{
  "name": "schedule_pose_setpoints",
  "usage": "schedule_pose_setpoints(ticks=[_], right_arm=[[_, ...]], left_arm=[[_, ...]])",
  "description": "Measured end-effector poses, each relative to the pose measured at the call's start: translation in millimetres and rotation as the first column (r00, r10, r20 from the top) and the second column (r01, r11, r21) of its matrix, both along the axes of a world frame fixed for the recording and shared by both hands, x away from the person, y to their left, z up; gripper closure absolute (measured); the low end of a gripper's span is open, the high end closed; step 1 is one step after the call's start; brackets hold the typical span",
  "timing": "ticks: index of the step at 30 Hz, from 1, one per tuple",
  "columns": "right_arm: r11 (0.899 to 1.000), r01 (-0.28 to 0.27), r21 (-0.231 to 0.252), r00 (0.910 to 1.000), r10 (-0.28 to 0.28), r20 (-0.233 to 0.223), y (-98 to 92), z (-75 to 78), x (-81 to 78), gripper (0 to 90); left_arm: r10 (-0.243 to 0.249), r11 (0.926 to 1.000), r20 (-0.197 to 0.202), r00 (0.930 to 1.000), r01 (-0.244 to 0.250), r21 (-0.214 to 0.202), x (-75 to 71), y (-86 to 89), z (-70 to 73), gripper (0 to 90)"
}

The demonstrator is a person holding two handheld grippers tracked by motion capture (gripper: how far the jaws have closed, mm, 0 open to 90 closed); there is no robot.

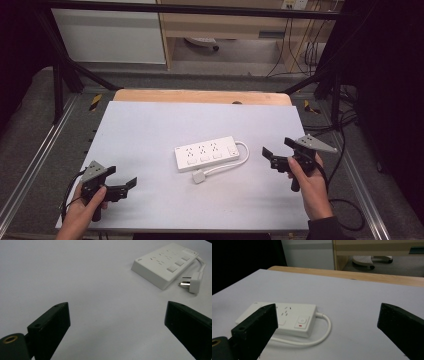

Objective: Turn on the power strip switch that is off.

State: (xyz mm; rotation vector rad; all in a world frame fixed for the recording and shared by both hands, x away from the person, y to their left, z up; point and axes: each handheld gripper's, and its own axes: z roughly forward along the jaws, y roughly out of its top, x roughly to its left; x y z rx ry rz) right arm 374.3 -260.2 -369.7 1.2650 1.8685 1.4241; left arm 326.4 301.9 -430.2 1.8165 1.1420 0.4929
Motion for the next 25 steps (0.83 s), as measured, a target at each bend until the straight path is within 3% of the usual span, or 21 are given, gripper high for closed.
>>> schedule_pose_setpoints(ticks=[10,13,19,22,25], right_arm=[[0.998,0.055,-0.044,0.9962,-0.058,-0.065,-24.5,-46.0,-14.3,4.7],[0.997,0.074,-0.035,0.9943,-0.077,-0.075,-27.5,-57.9,-17.1,5.3],[0.994,0.074,-0.081,0.9891,-0.083,-0.122,-25.5,-72.7,-20.3,5.0],[0.991,0.05,-0.122,0.9834,-0.07,-0.167,-18.6,-82.3,-20.1,4.4],[0.985,0.028,-0.173,0.9704,-0.068,-0.232,-12.0,-91.0,-14.5,3.8]], left_arm=[[0.003,1.0,-0.005,1.0,-0.003,0.002,0.3,0.5,-1.0,6.4],[0.0,1.0,-0.004,1.0,0.0,0.001,0.3,0.1,-0.8,6.5],[-0.001,1.0,0.0,1.0,0.001,0.002,-0.3,0.1,-0.2,6.4],[-0.002,1.0,0.0,1.0,0.002,0.004,-0.6,0.0,0.1,6.5],[-0.006,1.0,0.0,1.0,0.006,0.006,-0.4,-0.5,0.0,6.5]])
